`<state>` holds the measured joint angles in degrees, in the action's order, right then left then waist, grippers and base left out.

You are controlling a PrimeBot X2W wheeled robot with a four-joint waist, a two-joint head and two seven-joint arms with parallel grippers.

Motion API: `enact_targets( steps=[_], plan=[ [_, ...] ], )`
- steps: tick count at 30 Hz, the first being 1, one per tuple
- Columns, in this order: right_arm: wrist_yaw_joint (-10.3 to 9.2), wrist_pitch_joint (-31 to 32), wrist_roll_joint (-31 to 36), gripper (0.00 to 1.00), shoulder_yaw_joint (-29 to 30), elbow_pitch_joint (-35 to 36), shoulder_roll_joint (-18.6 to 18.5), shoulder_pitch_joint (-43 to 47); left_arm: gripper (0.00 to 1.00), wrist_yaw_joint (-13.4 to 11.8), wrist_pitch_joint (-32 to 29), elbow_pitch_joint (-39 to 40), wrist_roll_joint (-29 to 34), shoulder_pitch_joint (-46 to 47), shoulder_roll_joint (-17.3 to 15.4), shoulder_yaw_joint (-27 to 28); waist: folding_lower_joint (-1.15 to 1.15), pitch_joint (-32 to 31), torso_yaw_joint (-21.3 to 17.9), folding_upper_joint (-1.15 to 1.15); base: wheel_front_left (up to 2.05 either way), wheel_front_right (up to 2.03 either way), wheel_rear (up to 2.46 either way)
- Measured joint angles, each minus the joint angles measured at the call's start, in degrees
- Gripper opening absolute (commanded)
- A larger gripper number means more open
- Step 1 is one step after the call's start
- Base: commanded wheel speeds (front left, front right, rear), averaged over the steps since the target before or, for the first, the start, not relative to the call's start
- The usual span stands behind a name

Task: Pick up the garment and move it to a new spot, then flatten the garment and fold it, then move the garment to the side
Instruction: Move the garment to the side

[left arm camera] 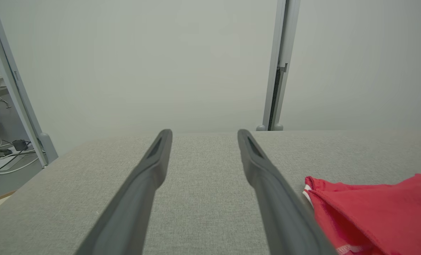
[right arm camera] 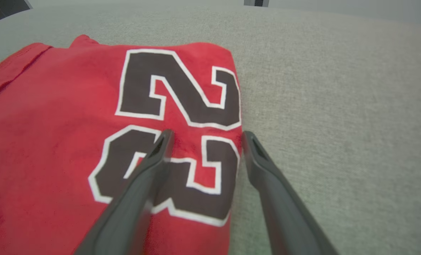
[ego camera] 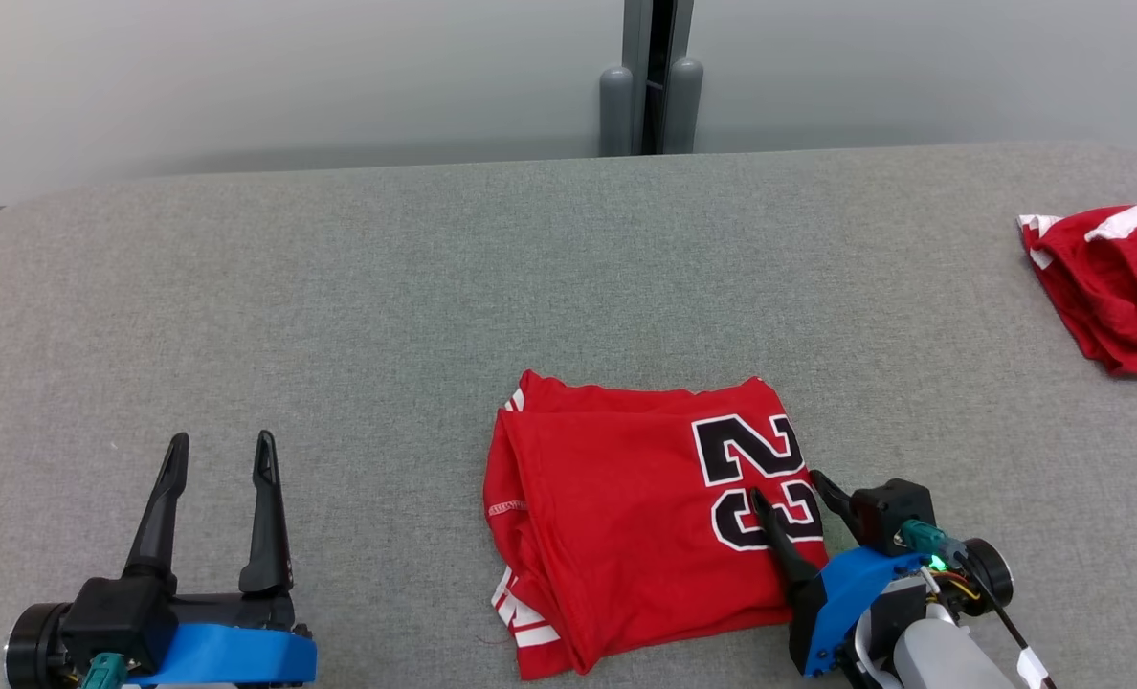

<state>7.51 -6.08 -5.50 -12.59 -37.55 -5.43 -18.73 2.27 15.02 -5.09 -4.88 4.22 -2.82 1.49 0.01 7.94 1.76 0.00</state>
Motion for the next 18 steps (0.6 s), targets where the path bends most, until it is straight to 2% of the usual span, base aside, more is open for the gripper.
enact_targets(
  steps=[8, 9, 10, 12, 13, 14, 18],
  plan=[
    [-0.01, 0.4, -2.8, 1.0, -2.5, -6.0, 0.3, -2.7, 1.0, 0.2, 0.0, -0.3, -0.1, 1.2, 0.0, 0.0, 0.0, 1.5, 0.4, 0.0, 0.0, 0.0, 0.0],
    [-0.02, 0.5, -3.5, 0.69, -2.8, -6.4, 0.4, -3.2, 1.0, 0.2, 0.0, -0.3, -0.1, 1.3, 0.0, 0.0, 0.0, 1.6, 0.3, 0.0, 0.0, 0.0, 0.0],
    [-0.02, 0.4, -4.2, 0.45, -2.8, -6.7, 0.5, -3.5, 1.0, 0.2, 0.0, -0.3, -0.2, 1.4, 0.0, 0.0, 0.0, 1.8, 0.2, 0.0, 0.0, 0.0, 0.0],
    [-0.02, -0.1, -4.8, 0.47, -2.8, -7.3, 0.6, -4.2, 1.0, 0.1, 0.0, -0.3, -0.2, 1.4, 0.0, -0.1, 0.0, 2.1, 0.0, 0.0, 0.0, 0.0, 0.0],
    [-0.01, 0.0, -5.0, 0.2, -2.9, -7.7, 0.6, -4.6, 1.0, -0.1, 0.0, -0.3, -0.3, 1.4, 0.0, -0.1, 0.0, 2.2, -0.1, 0.0, 0.0, 0.0, 0.0],
    [-0.01, 0.0, -5.3, 0.0, -3.1, -8.0, 0.5, -5.0, 1.0, -0.1, 0.0, -0.3, -0.4, 1.5, 0.0, -0.1, 0.0, 2.4, -0.2, 0.0, 0.0, 0.0, 0.0],
    [0.08, -0.8, -6.4, 0.0, -3.8, -8.7, -0.3, -5.8, 1.0, -0.2, 0.0, -0.2, -0.5, 1.9, 0.0, -0.2, 0.0, 3.0, -0.6, 0.0, 0.0, 0.0, 0.0]
  ],
)
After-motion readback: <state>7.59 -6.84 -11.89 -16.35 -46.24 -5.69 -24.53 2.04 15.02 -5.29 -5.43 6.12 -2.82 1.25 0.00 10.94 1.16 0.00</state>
